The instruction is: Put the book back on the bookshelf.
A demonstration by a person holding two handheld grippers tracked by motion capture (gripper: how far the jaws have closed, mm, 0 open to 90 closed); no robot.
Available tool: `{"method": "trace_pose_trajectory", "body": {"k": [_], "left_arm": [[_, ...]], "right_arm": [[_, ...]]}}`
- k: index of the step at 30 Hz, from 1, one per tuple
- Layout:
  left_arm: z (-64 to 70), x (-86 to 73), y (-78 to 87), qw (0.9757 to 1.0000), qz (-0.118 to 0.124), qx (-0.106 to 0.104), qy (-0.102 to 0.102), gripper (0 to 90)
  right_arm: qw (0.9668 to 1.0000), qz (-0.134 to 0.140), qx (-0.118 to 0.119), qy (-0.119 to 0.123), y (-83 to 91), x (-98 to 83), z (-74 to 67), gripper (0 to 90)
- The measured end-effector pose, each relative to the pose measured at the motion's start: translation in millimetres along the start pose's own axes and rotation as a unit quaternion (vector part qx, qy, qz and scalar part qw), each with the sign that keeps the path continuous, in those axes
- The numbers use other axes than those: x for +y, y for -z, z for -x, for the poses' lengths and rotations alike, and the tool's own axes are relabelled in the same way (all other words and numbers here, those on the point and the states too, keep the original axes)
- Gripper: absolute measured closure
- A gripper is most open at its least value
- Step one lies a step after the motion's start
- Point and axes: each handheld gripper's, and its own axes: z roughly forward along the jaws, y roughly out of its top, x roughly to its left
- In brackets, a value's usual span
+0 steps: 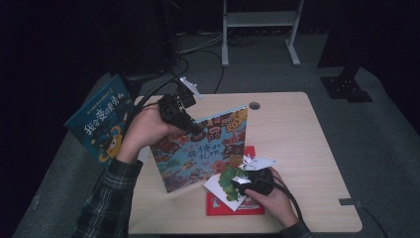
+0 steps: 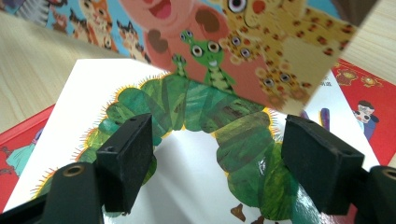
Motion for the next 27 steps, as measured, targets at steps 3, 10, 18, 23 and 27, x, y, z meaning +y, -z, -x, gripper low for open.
{"method": "trace_pose_trajectory", "body": {"k": [3,10,18,23,27], "left_arm": [[0.1,-2.2,5.3,1.0,0.0,0.008,0.005,80.8],[-1.7,-14.8,20.6,0.9996,-0.005,0.017,0.021,80.8],[-4.8,-37.5,44.5,0.9983,0.01,0.031,0.049,80.7],[-8.4,-56.1,58.0,0.997,0.014,0.038,0.066,80.7],[-10.9,-74.0,67.8,0.9953,0.017,0.046,0.083,80.7]], "right_arm": [[1.0,0.005,0.001,0.002,-0.4,-0.6,0.4,24.3],[1.0,0.006,0.002,-0.003,-1.2,-0.5,0.4,24.2],[1.0,0.007,0.002,-0.003,-1.7,-0.7,0.5,24.1],[1.0,0.008,0.002,-0.003,-1.8,-0.6,0.8,24.1],[1.0,0.008,0.001,-0.001,-2.0,-0.7,1.0,24.2]]}}
